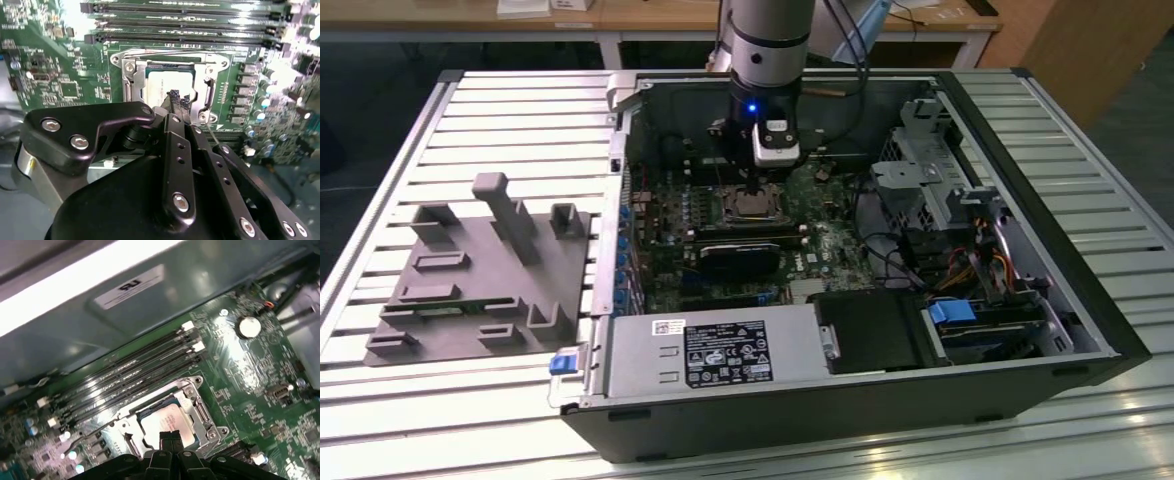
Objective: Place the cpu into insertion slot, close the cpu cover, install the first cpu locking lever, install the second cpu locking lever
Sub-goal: 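Close the cpu cover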
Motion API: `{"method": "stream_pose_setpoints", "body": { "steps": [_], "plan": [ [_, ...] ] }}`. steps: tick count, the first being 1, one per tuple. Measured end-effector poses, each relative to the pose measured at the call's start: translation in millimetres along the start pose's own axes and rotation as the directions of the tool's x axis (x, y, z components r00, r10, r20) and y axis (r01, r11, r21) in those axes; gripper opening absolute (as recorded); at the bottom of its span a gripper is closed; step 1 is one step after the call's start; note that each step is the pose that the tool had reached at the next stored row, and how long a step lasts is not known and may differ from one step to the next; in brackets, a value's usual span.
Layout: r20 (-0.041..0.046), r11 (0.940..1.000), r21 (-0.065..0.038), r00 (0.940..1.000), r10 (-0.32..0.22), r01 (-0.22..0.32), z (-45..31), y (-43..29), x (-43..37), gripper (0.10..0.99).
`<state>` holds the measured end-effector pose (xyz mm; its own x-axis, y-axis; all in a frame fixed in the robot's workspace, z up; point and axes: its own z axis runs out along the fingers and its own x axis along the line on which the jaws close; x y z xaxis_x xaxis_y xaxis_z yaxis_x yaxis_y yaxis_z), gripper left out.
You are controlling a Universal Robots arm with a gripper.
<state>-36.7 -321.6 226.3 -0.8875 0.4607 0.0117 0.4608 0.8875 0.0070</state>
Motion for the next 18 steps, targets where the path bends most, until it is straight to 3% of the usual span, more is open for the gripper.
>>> {"method": "stream_pose_setpoints", "body": {
  "steps": [4, 8, 15, 18],
  "plan": [
    [-0.0005, 0.9974, 0.001, 0.9974, -0.073, 0.073, 0.1, 0.0, 0.0, 0.102],
    [-0.0008, 0.9899, 0.001, 0.9899, -0.142, 0.142, 0.1, 0.0, 0.0, 0.102],
    [0.0115, 0.9710, -0.001, 0.9709, -0.239, 0.239, 0.7, 0.0, 0.0, 0.102],
    [0.0136, 0.9596, -0.001, 0.9595, -0.281, 0.281, 0.7, 0.0, 0.0, 0.102]
  ]
}}
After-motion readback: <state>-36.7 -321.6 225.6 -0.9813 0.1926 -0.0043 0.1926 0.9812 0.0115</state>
